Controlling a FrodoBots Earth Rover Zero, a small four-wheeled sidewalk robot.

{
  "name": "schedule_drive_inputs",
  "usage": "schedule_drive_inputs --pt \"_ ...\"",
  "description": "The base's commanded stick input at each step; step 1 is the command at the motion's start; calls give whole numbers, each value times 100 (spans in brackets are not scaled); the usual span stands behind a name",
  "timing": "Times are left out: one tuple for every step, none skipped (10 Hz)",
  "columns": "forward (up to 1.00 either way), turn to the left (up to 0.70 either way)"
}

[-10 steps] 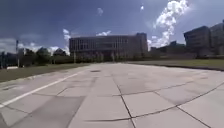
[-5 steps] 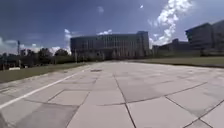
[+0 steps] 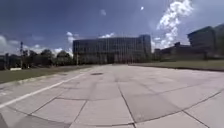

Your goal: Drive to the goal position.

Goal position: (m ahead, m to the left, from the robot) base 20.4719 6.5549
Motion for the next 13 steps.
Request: schedule_drive_inputs --pt "85 1" --pt "85 1" --pt "85 1" --pt "85 1" --pt "85 1" --pt "85 1" --pt "85 1" --pt "85 1" --pt "85 1" --pt "85 -15" --pt "85 -33" --pt "85 -33" --pt "85 -33"
